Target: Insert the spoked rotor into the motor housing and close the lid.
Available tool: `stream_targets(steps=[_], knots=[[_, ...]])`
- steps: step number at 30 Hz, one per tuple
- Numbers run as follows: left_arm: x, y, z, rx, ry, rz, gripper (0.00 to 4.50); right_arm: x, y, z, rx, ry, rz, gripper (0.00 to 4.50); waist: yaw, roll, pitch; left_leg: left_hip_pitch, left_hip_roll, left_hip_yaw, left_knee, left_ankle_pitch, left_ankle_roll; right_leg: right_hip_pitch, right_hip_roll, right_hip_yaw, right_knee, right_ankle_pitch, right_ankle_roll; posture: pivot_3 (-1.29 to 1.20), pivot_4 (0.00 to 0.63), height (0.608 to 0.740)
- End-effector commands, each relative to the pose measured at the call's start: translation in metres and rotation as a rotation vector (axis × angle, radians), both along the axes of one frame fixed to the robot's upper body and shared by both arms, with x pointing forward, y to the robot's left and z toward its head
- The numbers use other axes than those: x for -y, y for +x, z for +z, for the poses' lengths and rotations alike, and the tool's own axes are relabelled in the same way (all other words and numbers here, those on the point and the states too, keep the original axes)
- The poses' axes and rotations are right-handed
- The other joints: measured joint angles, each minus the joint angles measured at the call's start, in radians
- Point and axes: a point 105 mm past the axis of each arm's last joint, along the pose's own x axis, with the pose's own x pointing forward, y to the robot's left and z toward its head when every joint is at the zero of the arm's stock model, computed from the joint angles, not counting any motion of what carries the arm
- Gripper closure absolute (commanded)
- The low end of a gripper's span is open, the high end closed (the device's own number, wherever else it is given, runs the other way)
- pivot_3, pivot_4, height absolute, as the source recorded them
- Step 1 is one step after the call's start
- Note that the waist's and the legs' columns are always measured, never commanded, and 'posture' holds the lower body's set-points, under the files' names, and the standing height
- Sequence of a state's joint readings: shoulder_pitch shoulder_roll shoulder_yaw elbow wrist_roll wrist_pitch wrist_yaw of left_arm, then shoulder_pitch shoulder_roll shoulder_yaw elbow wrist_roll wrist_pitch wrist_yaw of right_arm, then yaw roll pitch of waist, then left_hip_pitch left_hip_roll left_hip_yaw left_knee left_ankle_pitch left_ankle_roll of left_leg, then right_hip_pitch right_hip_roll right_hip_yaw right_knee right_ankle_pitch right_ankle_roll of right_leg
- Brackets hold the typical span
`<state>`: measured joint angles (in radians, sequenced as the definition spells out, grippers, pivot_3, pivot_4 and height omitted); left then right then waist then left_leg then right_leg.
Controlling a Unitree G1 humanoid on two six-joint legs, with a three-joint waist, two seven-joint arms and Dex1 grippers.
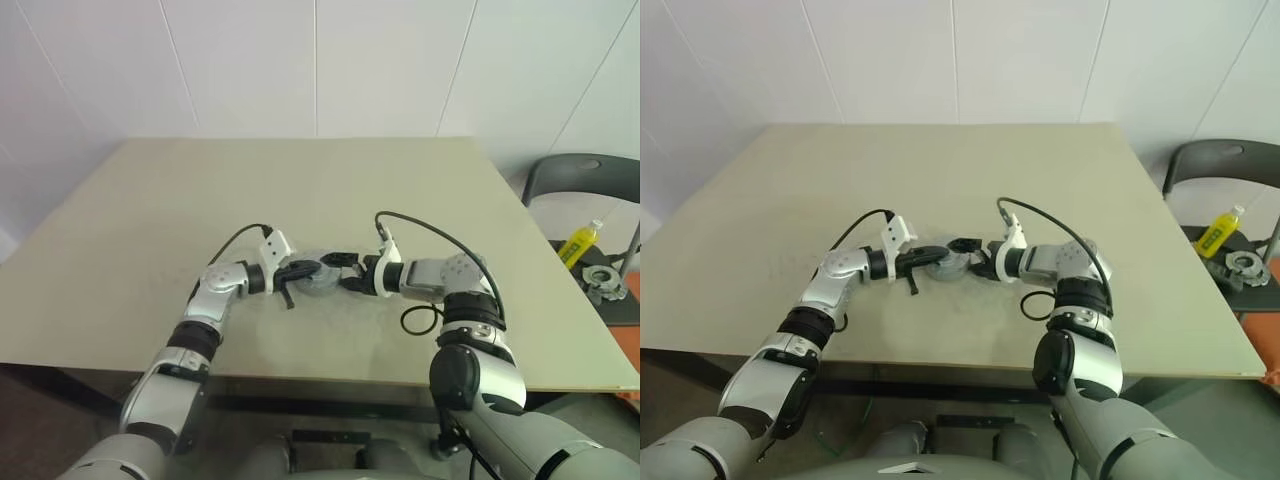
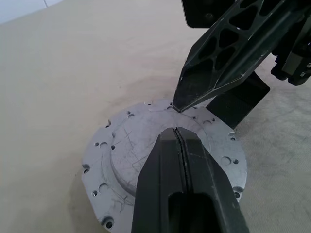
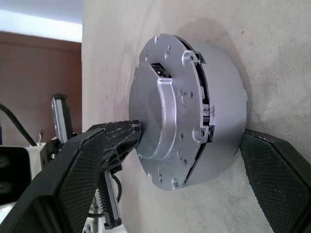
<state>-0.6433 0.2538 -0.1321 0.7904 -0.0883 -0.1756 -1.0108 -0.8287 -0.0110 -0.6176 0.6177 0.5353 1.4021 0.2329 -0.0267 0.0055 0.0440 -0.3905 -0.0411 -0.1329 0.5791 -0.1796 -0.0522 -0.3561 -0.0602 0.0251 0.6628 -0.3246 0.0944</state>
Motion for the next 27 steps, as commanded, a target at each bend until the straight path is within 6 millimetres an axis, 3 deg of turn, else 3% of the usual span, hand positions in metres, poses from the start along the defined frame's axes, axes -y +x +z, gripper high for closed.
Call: stream_targets(steps=[1,22,25,27], knots=[[0.001,-0.007,-0.018,-0.059,0.058,-0.022,4.5,-0.029,-0.01,0.004,-0.035,0.074,0.078,0.01,-0.015,0.0,0.0,0.0,0.0,0.0,0.0,0.0,0.0,0.0,0.0,0.0,0.0,0.0,0.0,0.0,0.0,0.74],[-0.045,0.021,-0.02,-0.006,0.135,0.22,4.5,-0.028,-0.01,0.002,-0.015,0.081,0.079,0.01,-0.043,0.0,0.0,0.0,0.001,-0.001,-0.003,0.0,0.0,0.0,0.002,0.001,0.001,0.001,0.002,0.0,0.0,0.74],[-0.044,0.02,-0.021,-0.004,0.133,0.218,4.5,-0.028,-0.009,0.004,-0.005,0.084,0.08,0.6,-0.041,0.0,0.0,-0.002,0.001,-0.001,-0.003,0.0,0.0,0.0,0.002,0.0,0.001,0.001,0.002,0.0,0.0,0.74],[-0.044,0.02,-0.022,-0.003,0.131,0.218,4.5,-0.028,-0.009,0.006,0.002,0.085,0.081,1.23,-0.039,0.0,0.0,-0.002,0.001,-0.001,-0.003,0.0,0.0,-0.001,0.001,0.0,0.001,0.001,0.002,0.0,0.0,0.74]])
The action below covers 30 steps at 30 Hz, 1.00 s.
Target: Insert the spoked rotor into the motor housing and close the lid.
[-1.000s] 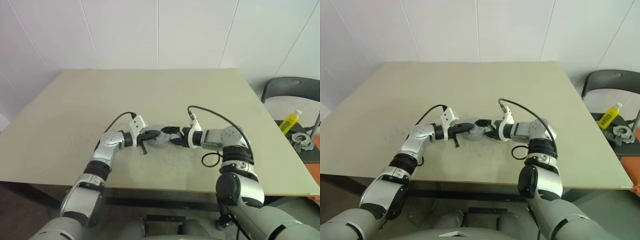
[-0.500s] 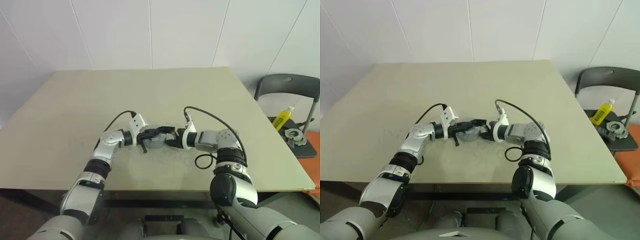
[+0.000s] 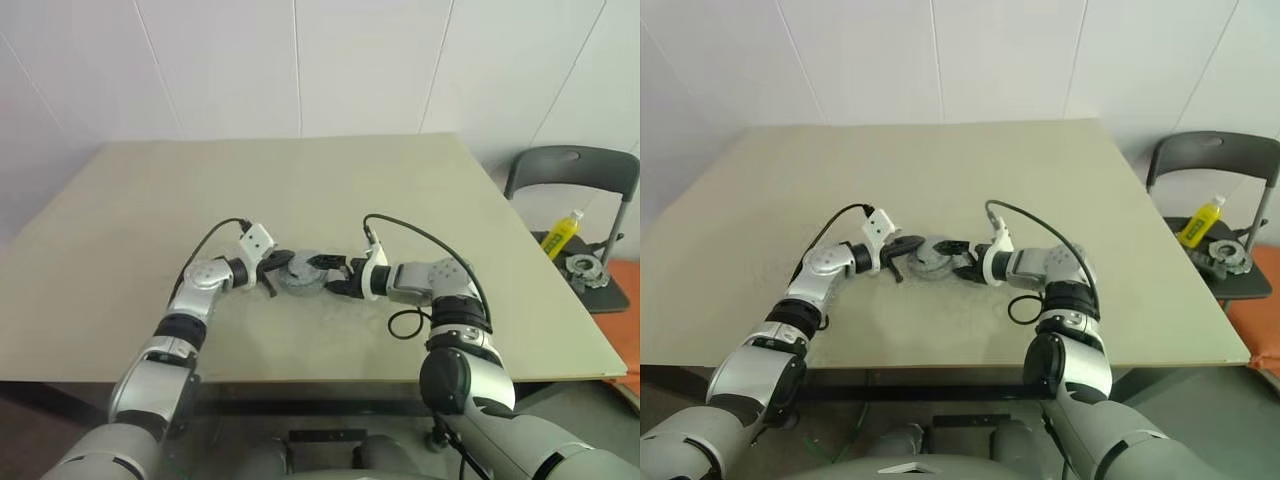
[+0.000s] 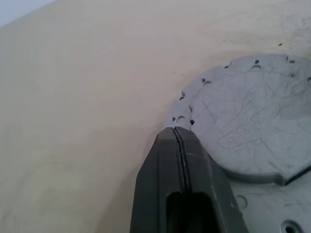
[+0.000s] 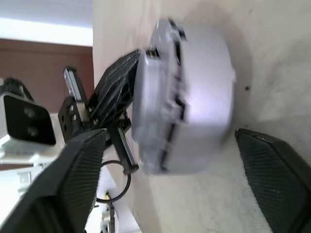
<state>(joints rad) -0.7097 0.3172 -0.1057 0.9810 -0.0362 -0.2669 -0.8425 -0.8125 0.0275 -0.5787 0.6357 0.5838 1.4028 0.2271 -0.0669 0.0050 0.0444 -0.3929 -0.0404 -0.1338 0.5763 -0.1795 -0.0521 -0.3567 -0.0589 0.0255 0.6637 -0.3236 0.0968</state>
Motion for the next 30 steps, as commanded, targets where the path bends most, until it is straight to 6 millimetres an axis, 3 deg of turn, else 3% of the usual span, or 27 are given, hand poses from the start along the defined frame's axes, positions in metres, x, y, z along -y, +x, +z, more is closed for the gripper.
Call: stream_targets(steps=[1,6,7,15,23,30], knots=[[0.0,-0.006,-0.015,-0.047,0.033,-0.008,4.5,-0.006,0.001,0.011,0.031,0.044,0.02,1.54,0.003,0.0,0.0,0.0,0.0,0.0,0.0,0.0,0.0,0.0,-0.001,0.0,0.0,0.0,0.0,0.0,0.0,0.74],[0.002,-0.007,-0.016,-0.046,0.03,-0.009,4.5,-0.004,0.003,0.01,0.036,0.031,0.008,3.14,0.011,0.0,0.0,0.0,-0.001,0.0,0.0,0.0,0.0,0.0,-0.002,0.0,0.0,0.0,0.0,0.0,0.0,0.74],[0.002,-0.007,-0.017,-0.046,0.03,-0.009,4.5,-0.002,0.003,0.007,0.034,0.018,0.002,3.26,0.012,0.0,0.0,0.0,-0.001,0.0,0.0,0.0,0.0,0.0,-0.001,0.0,0.0,0.0,0.0,0.0,0.0,0.74],[0.001,-0.004,-0.013,-0.033,-0.007,0.018,4.5,-0.002,0.0,0.002,0.034,-0.007,0.024,3.26,0.021,0.0,0.0,0.0,-0.001,0.0,0.0,0.0,0.0,0.0,-0.001,0.0,0.0,0.0,0.0,0.0,0.0,0.74],[-0.016,0.025,0.027,-0.045,-0.383,0.26,4.5,-0.006,-0.003,0.004,0.047,0.014,0.054,3.26,0.019,-0.001,0.001,-0.001,-0.001,0.0,0.0,0.0,0.0,-0.001,-0.001,0.0,0.0,0.0,0.0,0.0,0.0,0.74],[-0.026,0.031,0.039,-0.138,-0.602,0.331,4.5,-0.007,0.0,0.011,0.086,0.037,0.053,3.26,0.016,-0.001,0.001,-0.003,0.0,0.001,0.0,0.0,0.0,-0.003,0.001,0.0,0.0,0.0,0.001,0.0,0.0,0.74]])
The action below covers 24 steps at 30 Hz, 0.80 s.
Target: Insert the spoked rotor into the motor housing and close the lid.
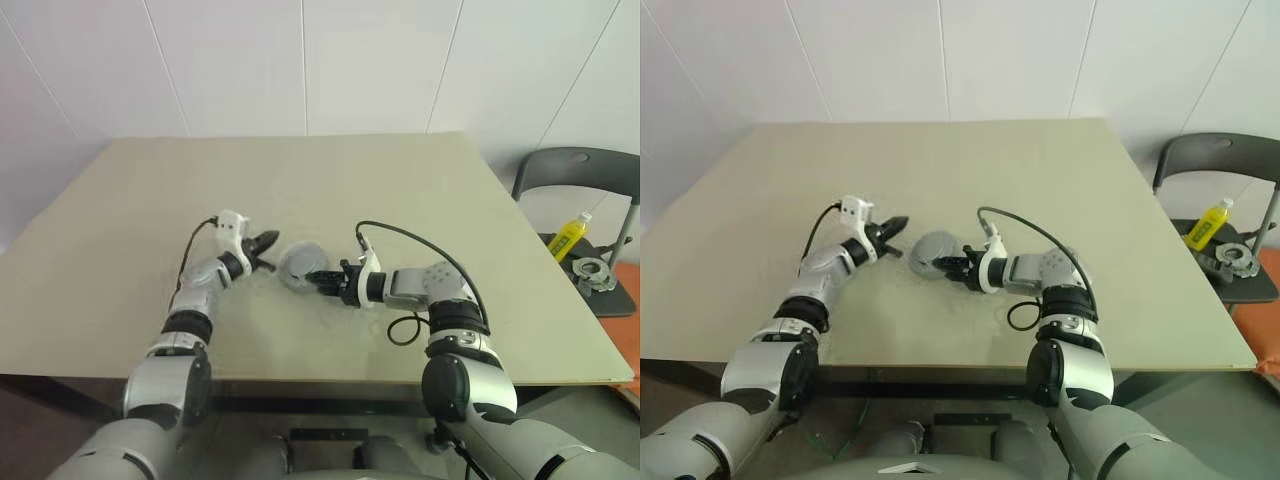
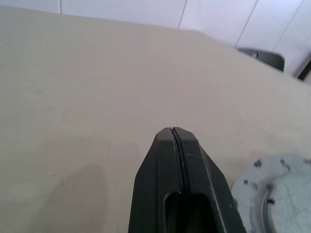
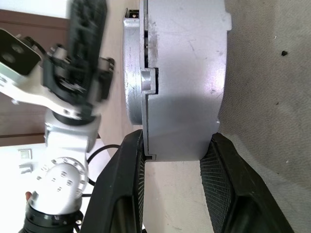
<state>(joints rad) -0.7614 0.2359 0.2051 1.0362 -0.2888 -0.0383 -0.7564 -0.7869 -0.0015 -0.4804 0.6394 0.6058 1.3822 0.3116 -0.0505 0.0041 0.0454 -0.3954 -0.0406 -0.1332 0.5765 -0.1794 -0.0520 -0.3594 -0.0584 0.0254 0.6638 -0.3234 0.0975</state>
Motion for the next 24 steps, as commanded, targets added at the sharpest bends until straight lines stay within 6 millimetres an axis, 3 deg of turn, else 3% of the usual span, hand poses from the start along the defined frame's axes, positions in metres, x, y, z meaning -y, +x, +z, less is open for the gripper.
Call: stream_targets(steps=[1,11,14,24], knots=[[-0.001,0.005,0.02,0.026,-0.102,0.006,4.5,-0.004,0.006,0.015,0.064,0.034,0.003,3.26,-0.001,0.0,0.0,0.0,0.0,0.0,0.0,0.0,0.0,0.0,0.0,0.0,0.0,0.0,0.0,0.0,0.0,0.74],[-0.004,-0.019,0.008,-0.092,-0.242,-0.078,4.5,0.002,0.023,0.035,0.158,0.089,-0.055,3.26,-0.005,-0.001,0.001,-0.006,0.0,0.0,0.0,0.0,0.0,-0.005,0.0,0.0,0.0,0.0,0.0,0.0,0.0,0.74],[-0.012,-0.029,0.008,-0.103,-0.268,-0.068,3.91,0.003,0.029,0.041,0.179,0.116,-0.088,3.26,-0.009,-0.001,0.001,-0.011,0.0,0.0,0.001,0.001,-0.001,-0.01,0.0,0.0,0.001,0.001,0.0,0.0,0.0,0.74],[-0.022,-0.039,0.025,-0.169,-0.558,-0.018,0.57,-0.004,0.046,0.056,0.228,0.167,-0.151,3.26,-0.016,-0.001,0.001,-0.012,0.0,0.0,0.002,0.001,-0.002,-0.01,-0.001,0.0,0.001,0.001,-0.001,0.0,0.0,0.74]])
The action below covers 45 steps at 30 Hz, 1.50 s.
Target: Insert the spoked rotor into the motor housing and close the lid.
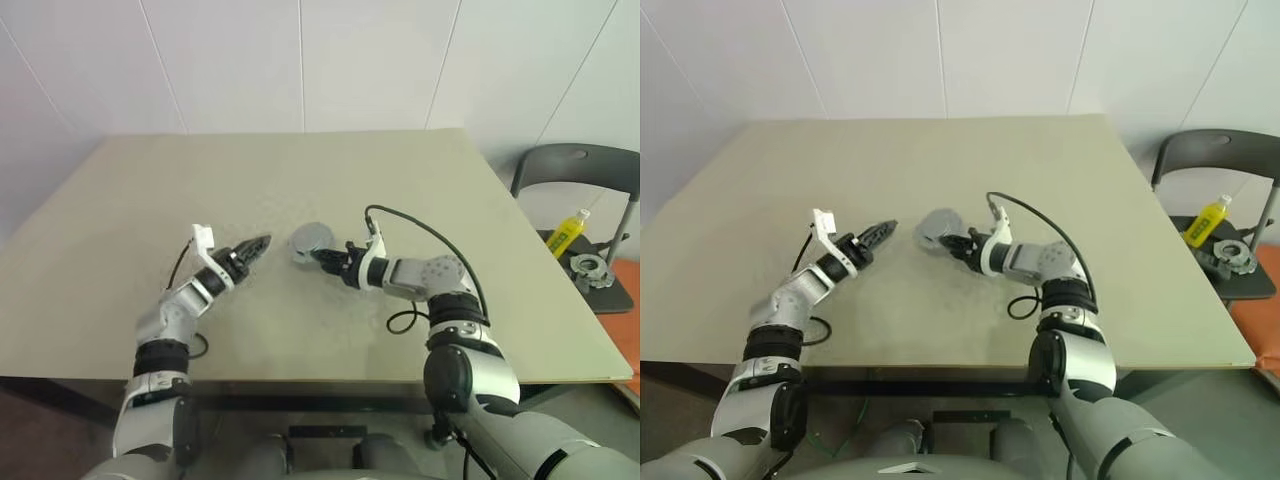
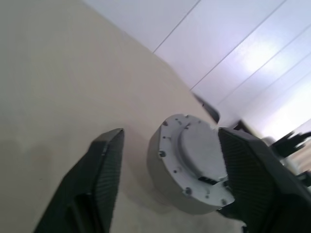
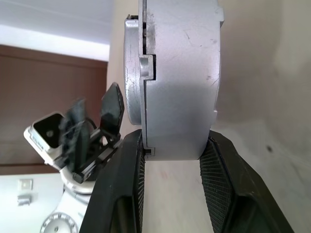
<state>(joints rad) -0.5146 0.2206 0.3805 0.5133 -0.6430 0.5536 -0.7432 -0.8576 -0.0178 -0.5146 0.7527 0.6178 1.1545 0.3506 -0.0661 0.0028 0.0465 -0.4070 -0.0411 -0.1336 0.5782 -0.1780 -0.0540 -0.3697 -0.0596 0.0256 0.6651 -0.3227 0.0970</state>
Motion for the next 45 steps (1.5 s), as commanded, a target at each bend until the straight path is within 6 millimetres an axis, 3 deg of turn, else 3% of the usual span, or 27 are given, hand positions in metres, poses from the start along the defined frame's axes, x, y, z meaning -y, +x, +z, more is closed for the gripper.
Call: stream_targets(steps=[1,2,6,16,39,45], knots=[[0.0,-0.001,0.01,-0.039,-0.113,0.008,0.25,-0.012,0.013,0.039,0.116,0.1,0.002,3.26,-0.002,0.0,0.0,0.0,0.0,0.0,0.0,0.0,0.0,0.0,0.0,0.0,0.0,0.0,0.0,0.0,0.0,0.74],[0.0,0.0,0.006,-0.092,-0.14,0.009,0.03,-0.013,0.013,0.039,0.119,0.102,0.001,3.26,-0.003,0.0,0.0,0.0,0.0,0.0,0.0,0.0,0.0,0.0,0.0,0.0,0.0,0.0,0.0,0.0,0.0,0.74],[0.003,0.0,-0.006,-0.246,-0.242,-0.011,0.03,-0.016,0.015,0.039,0.122,0.106,-0.002,3.26,-0.003,0.0,0.0,0.0,0.0,0.0,0.0,0.0,0.0,0.0,0.0,0.0,0.0,0.0,0.0,0.0,0.0,0.74],[0.016,-0.004,0.009,-0.294,-0.425,-0.119,0.03,-0.02,0.015,0.038,0.125,0.115,-0.001,3.26,-0.004,-0.001,0.001,0.0,0.0,0.0,0.001,0.001,-0.002,0.0,0.0,0.0,0.001,0.0,0.0,0.0,0.0,0.74],[0.035,0.005,-0.005,-0.353,-0.44,-0.161,0.03,-0.032,0.013,0.04,0.123,0.14,0.02,3.26,-0.004,-0.001,0.001,0.0,-0.001,0.001,0.001,0.003,-0.004,0.0,0.0,0.0,0.001,0.001,0.0,0.0,0.0,0.74],[0.042,0.014,0.002,-0.32,-0.456,-0.179,0.03,-0.034,0.013,0.04,0.121,0.14,0.024,3.26,-0.004,-0.001,0.001,0.0,-0.001,0.001,0.001,0.003,-0.005,0.0,0.0,0.0,0.002,0.001,0.0,0.0,0.0,0.74]])
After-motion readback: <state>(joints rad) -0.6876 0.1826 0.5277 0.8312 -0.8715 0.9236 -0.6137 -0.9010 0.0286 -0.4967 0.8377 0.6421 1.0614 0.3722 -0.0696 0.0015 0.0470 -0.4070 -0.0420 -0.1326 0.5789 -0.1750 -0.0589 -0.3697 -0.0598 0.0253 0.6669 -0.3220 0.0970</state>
